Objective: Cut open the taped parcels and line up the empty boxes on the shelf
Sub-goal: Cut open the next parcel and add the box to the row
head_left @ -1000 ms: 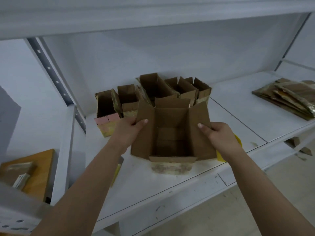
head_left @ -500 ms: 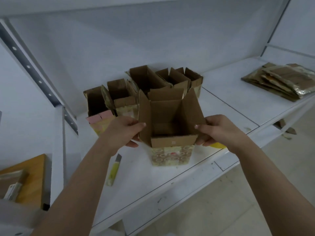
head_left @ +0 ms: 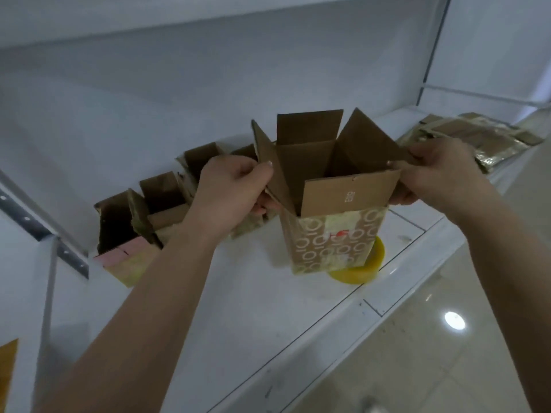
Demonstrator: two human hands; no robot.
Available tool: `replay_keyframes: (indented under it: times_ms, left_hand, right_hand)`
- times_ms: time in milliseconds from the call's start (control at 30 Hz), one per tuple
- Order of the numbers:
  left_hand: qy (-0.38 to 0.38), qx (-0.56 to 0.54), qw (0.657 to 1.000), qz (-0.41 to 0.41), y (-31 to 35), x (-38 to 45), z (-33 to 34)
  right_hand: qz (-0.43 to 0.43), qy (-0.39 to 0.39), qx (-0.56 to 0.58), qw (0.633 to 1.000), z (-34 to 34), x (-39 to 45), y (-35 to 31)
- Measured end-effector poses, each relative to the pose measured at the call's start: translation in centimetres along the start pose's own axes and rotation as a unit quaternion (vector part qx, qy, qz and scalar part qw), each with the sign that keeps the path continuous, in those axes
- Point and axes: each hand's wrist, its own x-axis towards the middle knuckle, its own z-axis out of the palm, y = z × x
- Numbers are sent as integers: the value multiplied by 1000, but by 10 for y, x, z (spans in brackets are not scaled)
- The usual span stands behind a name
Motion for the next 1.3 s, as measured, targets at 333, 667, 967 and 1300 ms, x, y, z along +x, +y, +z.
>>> replay_keyframes:
  times_ms: [333,667,967,1300]
  left_hand:
    - [59,-25,998,-9,40,94,171]
    - [77,68,990,-94,2,145,255]
    - [99,110,985,-91,-21,175,232]
    - [5,591,794,-142,-80,214,189]
  right_hand:
    - [-13,-2,-9,1000,-107,130,87]
    - [72,-160,-8,984,-103,208,171]
    - [76,-188,-16,979,-63,250,181]
    - [125,-183,100,970,-8,304,159]
